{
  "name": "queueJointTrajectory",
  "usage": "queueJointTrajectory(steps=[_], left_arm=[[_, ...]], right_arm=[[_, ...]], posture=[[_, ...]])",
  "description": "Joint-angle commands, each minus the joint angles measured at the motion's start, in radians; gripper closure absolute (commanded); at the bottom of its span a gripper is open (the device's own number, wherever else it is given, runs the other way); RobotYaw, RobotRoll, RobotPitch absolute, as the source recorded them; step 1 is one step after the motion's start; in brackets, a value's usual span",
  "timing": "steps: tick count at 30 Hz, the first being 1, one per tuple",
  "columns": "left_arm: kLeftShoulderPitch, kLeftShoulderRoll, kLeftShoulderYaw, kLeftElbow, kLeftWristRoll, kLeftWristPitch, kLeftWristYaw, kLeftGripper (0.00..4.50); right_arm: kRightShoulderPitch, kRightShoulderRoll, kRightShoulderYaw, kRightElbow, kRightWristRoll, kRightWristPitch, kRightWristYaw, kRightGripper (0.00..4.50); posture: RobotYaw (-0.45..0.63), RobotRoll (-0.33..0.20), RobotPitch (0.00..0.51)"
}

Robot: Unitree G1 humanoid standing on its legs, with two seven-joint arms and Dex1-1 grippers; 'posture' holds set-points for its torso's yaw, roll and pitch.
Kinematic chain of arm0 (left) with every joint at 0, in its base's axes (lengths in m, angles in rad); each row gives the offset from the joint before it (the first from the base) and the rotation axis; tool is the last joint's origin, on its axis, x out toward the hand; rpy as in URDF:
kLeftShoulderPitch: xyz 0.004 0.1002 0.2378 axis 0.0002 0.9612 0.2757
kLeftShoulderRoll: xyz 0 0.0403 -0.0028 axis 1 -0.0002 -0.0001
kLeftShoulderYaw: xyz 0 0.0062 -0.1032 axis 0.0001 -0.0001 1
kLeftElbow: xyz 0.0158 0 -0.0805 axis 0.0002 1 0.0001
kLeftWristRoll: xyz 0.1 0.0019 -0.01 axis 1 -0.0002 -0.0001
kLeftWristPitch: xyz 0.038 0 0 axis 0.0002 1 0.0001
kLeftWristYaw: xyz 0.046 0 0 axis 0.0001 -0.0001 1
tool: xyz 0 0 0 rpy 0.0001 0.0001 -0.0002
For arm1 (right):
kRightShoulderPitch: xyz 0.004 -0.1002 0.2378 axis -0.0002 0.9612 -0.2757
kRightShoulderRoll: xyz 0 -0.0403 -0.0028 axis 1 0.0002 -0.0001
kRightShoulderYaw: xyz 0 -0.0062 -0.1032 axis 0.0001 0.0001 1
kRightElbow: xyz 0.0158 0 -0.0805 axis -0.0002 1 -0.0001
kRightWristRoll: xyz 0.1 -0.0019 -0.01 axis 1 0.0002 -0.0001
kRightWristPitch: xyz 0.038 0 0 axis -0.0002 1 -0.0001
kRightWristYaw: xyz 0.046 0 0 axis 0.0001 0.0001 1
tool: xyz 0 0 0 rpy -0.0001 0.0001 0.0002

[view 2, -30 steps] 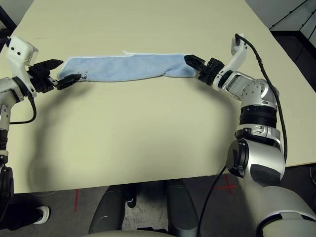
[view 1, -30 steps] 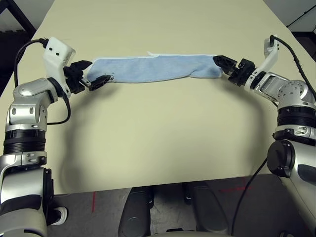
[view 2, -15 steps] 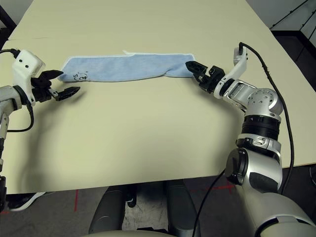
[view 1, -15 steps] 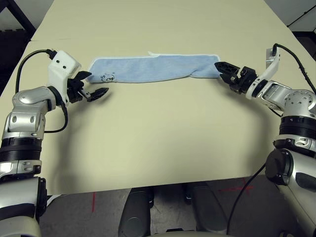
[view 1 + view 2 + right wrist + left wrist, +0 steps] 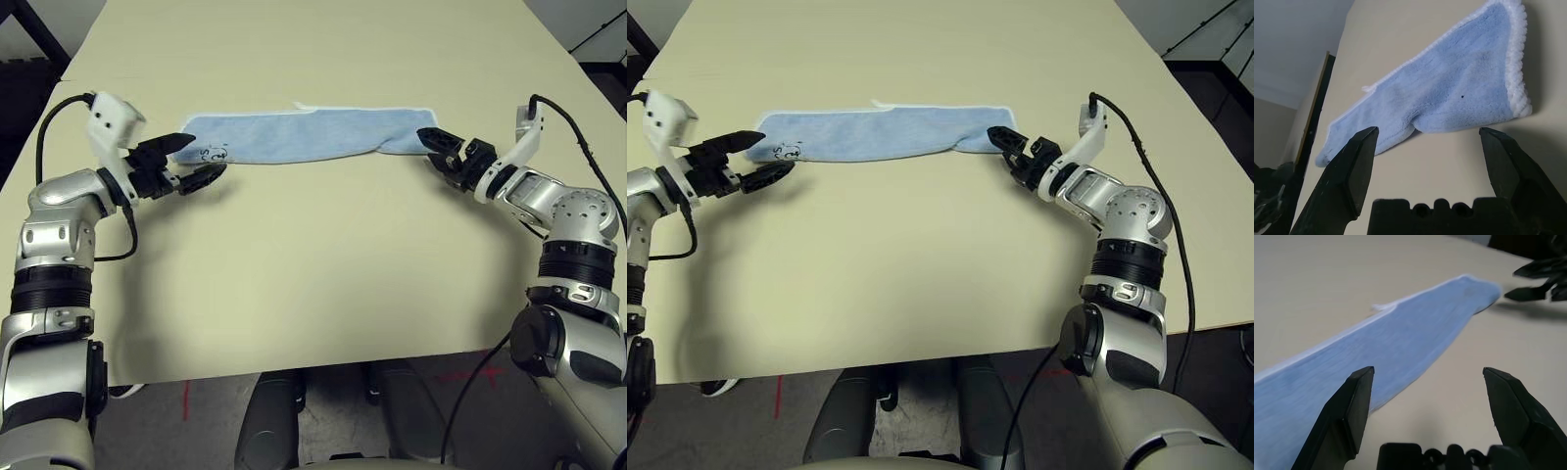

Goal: Fold the towel and set it aside.

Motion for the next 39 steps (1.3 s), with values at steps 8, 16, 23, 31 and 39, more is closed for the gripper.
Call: queueJointTrajectory(steps=[8,16,23,31,39], left_arm=[[0.007,-0.021,-0.003,-0.051,-0.020,-0.008,-0.047,0.00],[0.020,-0.017,-0.008,-0.070,-0.007,-0.019,-0.037,0.00],[0.046,-0.008,-0.001,-0.114,-0.013,-0.002,-0.024,0.00],[0.071,-0.006,-0.002,-0.146,-0.014,0.012,-0.010,0.00],[0.075,-0.003,-0.002,-0.154,-0.012,0.017,-0.006,0.00]], right_arm=[[0.019,0.064,-0.124,-0.018,0.117,0.047,-0.163,0.02],[-0.011,0.097,-0.126,0.047,0.098,-0.083,-0.203,0.02],[-0.063,0.082,-0.109,0.182,0.049,-0.213,-0.201,0.02],[-0.070,0.122,-0.102,0.236,0.015,-0.357,-0.230,0.02],[-0.119,0.087,-0.107,0.317,0.010,-0.437,-0.236,0.02]], posture=[[-0.05,0.000,0.268],[-0.05,0.000,0.268],[-0.03,0.000,0.274],[-0.04,0.000,0.280],[-0.04,0.000,0.279]])
